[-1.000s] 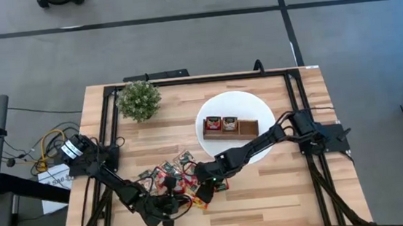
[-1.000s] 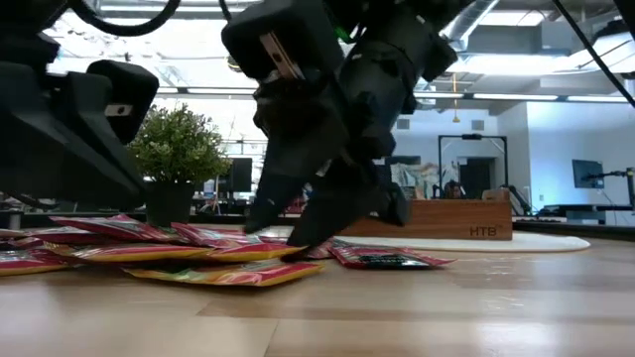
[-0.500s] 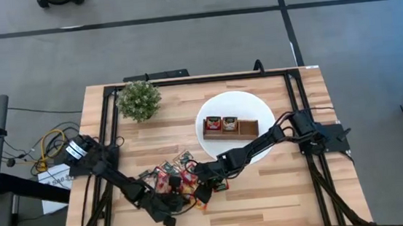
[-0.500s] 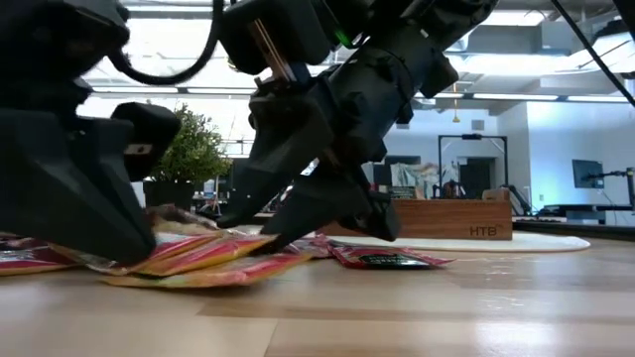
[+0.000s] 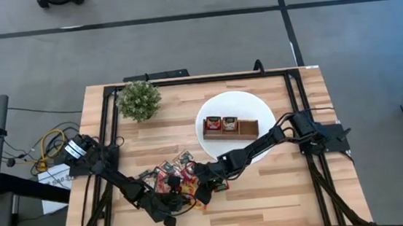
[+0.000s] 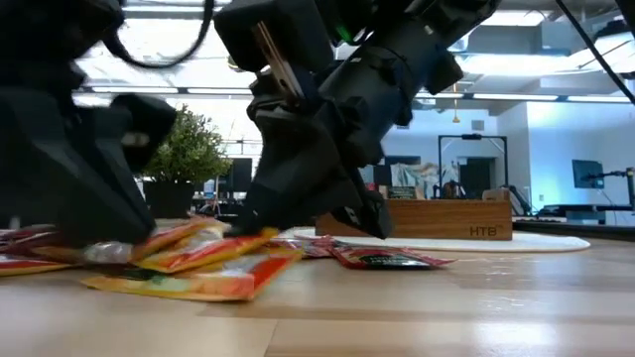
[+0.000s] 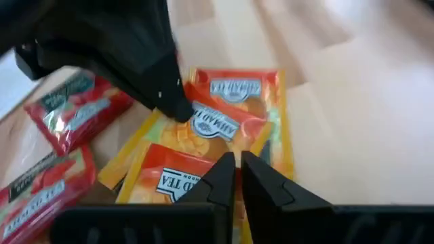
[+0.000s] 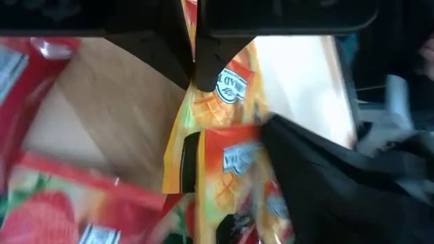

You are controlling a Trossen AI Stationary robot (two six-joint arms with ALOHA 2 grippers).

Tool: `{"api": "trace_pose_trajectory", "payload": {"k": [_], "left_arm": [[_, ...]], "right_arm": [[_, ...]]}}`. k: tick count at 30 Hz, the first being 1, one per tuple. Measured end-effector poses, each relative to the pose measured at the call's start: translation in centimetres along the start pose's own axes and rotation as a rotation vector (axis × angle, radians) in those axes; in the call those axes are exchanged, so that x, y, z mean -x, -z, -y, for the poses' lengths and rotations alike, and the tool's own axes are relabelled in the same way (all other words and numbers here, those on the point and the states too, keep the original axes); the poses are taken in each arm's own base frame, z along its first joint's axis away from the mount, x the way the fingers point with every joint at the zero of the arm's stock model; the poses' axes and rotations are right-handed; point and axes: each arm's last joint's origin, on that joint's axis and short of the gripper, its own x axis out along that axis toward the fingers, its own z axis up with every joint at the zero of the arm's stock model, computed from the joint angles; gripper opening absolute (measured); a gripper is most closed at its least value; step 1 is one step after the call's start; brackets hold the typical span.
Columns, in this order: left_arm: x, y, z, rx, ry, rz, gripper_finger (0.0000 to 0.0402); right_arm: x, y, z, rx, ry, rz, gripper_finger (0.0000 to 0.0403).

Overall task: Pick & Place Tea
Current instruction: Put the yellow tea bag into the right section of the wooden organizer

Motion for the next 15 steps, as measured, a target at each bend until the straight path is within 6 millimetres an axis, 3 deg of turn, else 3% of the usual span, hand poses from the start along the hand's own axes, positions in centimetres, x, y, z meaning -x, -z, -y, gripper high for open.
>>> {"api": "trace_pose_trajectory", "payload": {"k": [6, 10, 15], "left_arm": [[2.2, -1.4, 0.1, 0.005, -0.049, 0.037, 0.0021], [3.6, -1.9, 0.0, 0.039, -0.122, 0.057, 0.0021], [4.4, -2.4, -0.2, 0.098, -0.174, 0.09, 0.0021]], "right_arm": [[1.0, 2.1, -1.5, 0.048, 0.123, 0.02, 0.0001], [3.0, 3.5, -3.4, 0.111, 0.209, 0.09, 0.0001], [6.1, 6.2, -5.7, 0.218, 0.357, 0.32, 0.0]]}}
